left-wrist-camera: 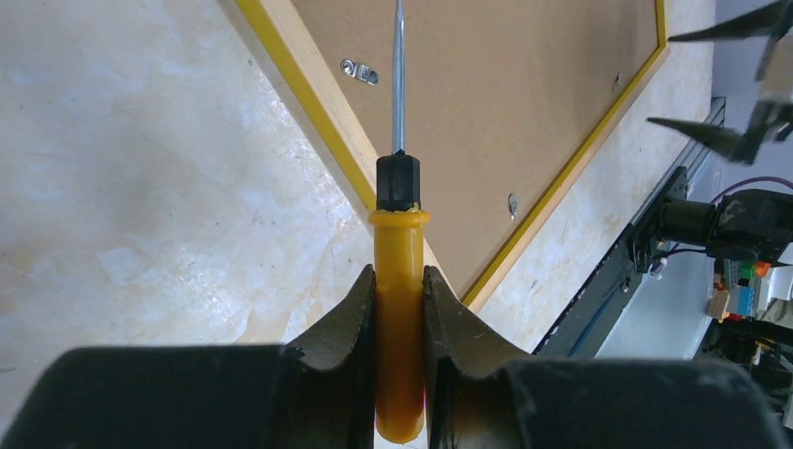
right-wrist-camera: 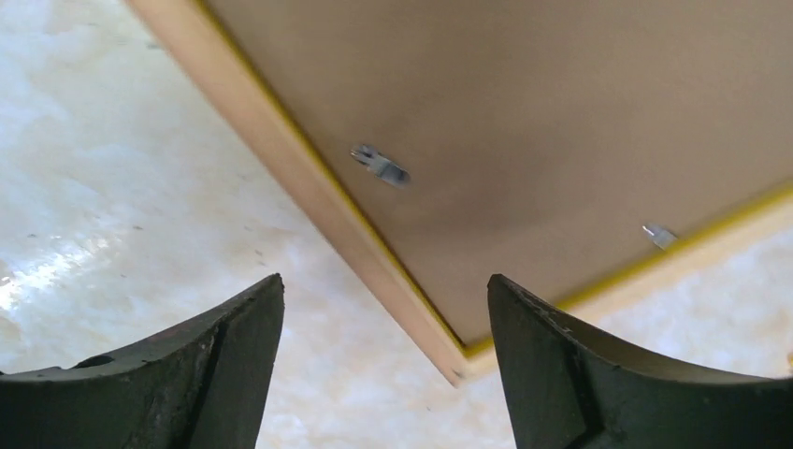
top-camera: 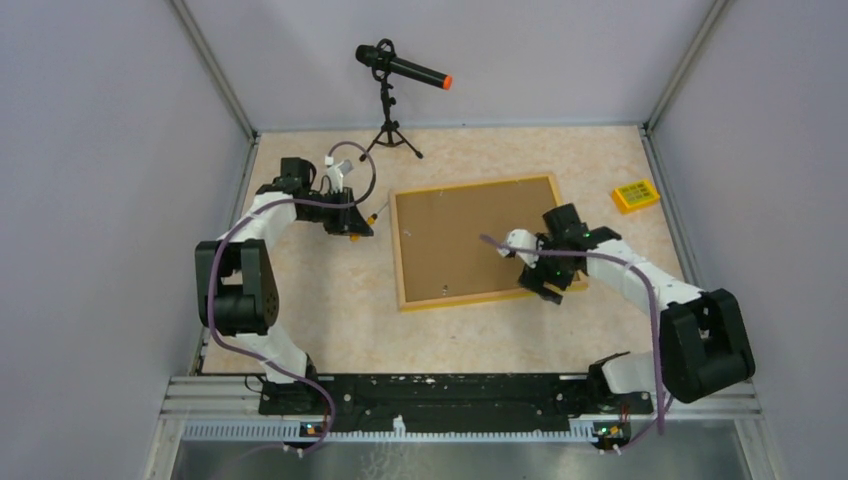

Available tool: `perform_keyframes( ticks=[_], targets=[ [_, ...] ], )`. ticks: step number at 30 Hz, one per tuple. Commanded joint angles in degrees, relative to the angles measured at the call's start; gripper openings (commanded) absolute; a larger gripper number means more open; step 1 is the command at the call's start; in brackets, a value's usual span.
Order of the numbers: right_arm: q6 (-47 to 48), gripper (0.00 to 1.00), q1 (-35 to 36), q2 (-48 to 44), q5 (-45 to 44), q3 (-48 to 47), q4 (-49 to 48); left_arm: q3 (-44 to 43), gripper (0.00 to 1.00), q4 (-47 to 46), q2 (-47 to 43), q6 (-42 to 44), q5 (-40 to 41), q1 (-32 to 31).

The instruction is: Take the photo out of the frame

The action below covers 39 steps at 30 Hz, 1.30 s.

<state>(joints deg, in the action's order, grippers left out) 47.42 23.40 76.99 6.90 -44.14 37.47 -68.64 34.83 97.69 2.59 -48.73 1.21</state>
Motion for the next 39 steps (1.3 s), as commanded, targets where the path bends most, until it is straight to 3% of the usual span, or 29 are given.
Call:
perform_keyframes(
  ticks=[1, 7, 14, 28, 36, 39],
  targets=[
    [-6.06, 0.80, -8.87, -2.87, 6.24, -10.93, 7.17, -1.02, 0.00, -1.42, -2.77, -0.84, -0.33, 0.28],
    [-26.62, 0.80, -18.07, 3.42, 7.94, -19.48, 3.11, -2.21, 0.00, -3.41, -2.12, -2.41, -0.46, 0.25],
    [-36.29, 0.67, -28.30, 19.18, 10.80, -29.33, 0.37, -4.28, 0.00, -1.69, -1.92, -2.41, -1.00, 0.94],
    [-34.69, 0.47, -26.52, 34.90, 11.33, -36.26, -2.71, -2.53, 0.00, -0.21, -4.21, -2.41, -0.19, 3.72],
    [-23.26, 0.09, -19.06, 39.94, 10.03, -39.79, 0.08, -2.13, 0.00, 0.85, -5.31, -2.41, 0.06, 5.78],
    [-16.60, 0.00, -16.65, 41.45, 10.59, -42.18, 0.82, -1.85, 0.00, 1.55, -6.11, -2.35, 0.20, 6.15]
  ],
)
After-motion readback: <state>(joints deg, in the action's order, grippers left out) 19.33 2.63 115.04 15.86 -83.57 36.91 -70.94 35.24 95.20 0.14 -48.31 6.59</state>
